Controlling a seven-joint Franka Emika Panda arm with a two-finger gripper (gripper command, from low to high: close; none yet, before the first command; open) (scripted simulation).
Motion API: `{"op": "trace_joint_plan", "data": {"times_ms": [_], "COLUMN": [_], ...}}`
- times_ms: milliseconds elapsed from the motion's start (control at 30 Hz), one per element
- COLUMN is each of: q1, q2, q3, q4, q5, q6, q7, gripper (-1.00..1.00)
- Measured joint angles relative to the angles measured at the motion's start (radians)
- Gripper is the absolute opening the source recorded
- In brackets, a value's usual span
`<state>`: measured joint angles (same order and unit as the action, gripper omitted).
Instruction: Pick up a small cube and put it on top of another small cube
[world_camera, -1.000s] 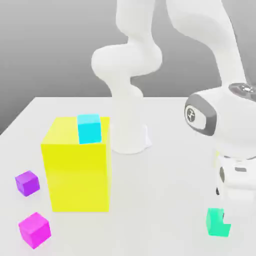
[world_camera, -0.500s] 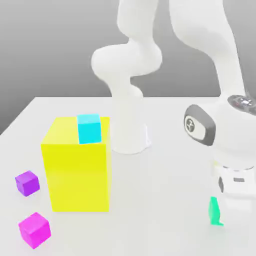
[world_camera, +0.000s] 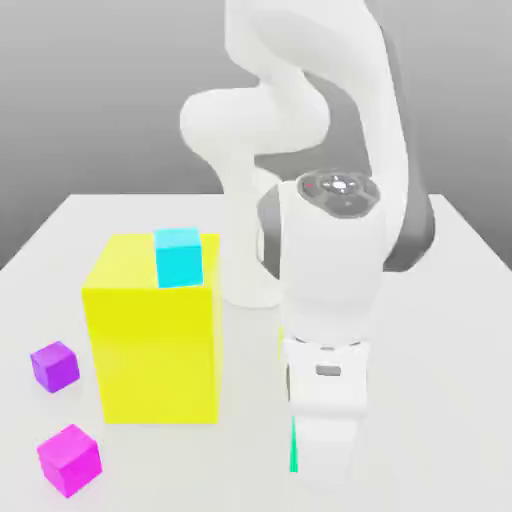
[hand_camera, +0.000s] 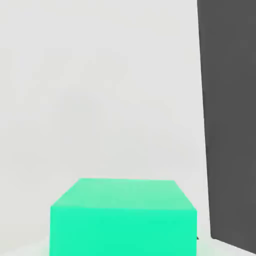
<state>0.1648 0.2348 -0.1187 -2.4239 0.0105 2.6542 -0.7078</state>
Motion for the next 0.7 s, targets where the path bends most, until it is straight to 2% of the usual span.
{"op": "trace_joint_plan", "data": {"times_ms": [567, 700], "q1": [-0.345, -0.372], "q2": [-0.055, -0.065], "q3": [-0.143, -0.138], "q4": [0.065, 0.017], "q5": [0.035, 0.056], "q6": [-0.080, -0.081], "q7": [-0.683, -0.817], "gripper": [-1.00, -1.00]}}
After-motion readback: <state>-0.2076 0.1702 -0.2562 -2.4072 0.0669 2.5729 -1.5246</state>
